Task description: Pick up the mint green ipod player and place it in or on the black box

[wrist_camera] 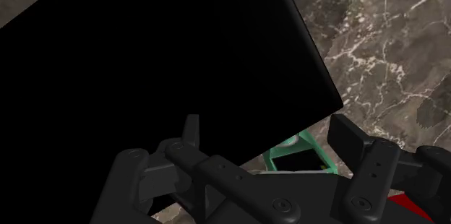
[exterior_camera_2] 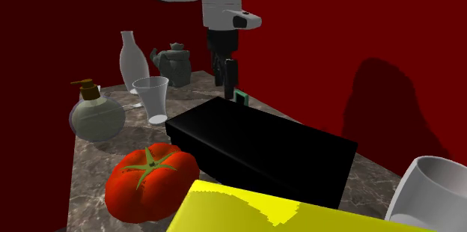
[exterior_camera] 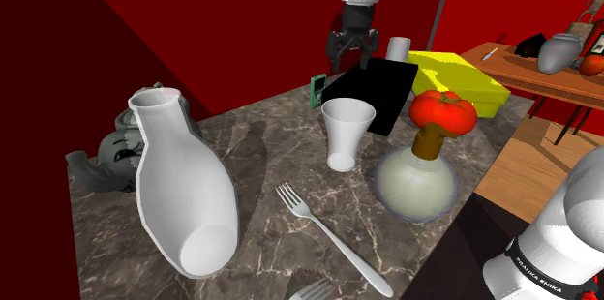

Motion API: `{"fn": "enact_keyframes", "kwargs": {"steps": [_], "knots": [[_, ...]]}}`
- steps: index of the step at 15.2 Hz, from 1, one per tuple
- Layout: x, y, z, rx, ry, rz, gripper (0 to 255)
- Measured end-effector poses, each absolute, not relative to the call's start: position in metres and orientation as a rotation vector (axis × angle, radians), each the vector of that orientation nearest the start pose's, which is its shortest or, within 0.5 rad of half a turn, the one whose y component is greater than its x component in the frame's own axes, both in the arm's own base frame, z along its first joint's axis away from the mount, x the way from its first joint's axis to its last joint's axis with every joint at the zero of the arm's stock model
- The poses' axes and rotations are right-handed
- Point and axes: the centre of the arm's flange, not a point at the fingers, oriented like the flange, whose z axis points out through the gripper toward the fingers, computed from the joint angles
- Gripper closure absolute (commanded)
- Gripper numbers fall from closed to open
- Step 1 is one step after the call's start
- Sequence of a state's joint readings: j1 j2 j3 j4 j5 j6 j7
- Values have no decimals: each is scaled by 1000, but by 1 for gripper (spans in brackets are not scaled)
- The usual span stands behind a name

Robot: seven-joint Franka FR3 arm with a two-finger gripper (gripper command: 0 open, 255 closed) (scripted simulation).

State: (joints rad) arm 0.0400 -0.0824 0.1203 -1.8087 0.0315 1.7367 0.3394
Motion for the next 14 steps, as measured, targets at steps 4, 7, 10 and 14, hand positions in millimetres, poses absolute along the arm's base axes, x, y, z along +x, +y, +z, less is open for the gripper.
{"fn": "enact_keyframes", "kwargs": {"steps": [4,7,10,14], "knots": [[575,111,558,-3115,293,-3,0],[609,128,549,-3121,295,0,0],[615,129,536,-3122,297,1,0],[616,129,512,-3123,298,1,0]]}}
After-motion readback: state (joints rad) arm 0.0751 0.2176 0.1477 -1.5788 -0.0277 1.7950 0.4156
